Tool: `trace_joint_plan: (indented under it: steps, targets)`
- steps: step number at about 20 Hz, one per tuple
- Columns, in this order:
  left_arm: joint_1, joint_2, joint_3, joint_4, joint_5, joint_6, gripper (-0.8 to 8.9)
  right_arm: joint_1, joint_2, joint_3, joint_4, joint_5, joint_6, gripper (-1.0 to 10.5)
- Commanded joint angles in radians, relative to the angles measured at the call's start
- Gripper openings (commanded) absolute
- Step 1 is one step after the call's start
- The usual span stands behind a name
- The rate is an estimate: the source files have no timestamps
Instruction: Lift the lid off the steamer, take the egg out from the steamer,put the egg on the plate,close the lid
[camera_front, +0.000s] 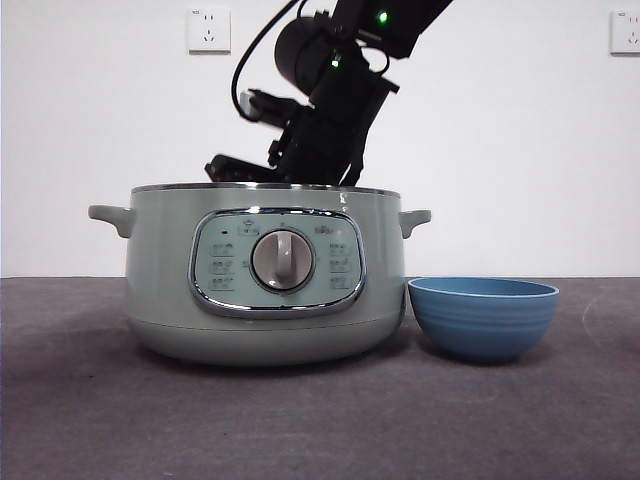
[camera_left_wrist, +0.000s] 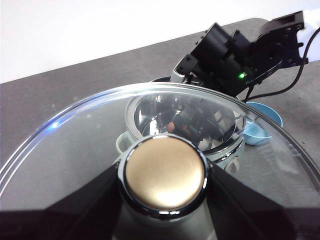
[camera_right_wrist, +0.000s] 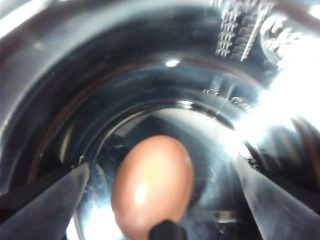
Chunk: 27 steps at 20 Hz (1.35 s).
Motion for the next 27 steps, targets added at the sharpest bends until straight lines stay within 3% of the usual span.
trace_joint_plan:
  steps: [1,3,6,13,19,23,27]
  targets:
    - [-0.002,-0.010,0.006,0.045,0.001,-0.002,-0.08,0.005,0.014,0.000,0.001,0.003,0.006,5.0]
    - [-0.002,-0.010,0.006,0.045,0.000,-0.002,-0.08,0.006,0.014,0.000,-0.005,0.003,0.006,3.5]
    - [-0.002,-0.010,0.006,0.045,0.001,-0.002,-0.08,0.006,0.014,0.000,-0.038,0.003,0.006,3.0]
    - [-0.002,-0.010,0.006,0.044,0.002,-0.003,-0.08,0.007,0.014,0.000,-0.039,-0.002,0.006,-0.1]
    - [-0.002,-0.010,0.006,0.045,0.002,-0.003,-0.08,0.008,-0.024,0.000,-0.024,0.004,0.005,-0.1]
    - [-0.002,-0.010,0.006,0.061,0.002,-0.003,-0.08,0.008,-0.214,0.000,-0.081,0.010,0.005,-0.1]
    - [-0.002,-0.010,0.006,0.074,0.030,-0.003,-0.08,-0.004,-0.475,0.000,-0.282,0.171,-0.006,-0.1]
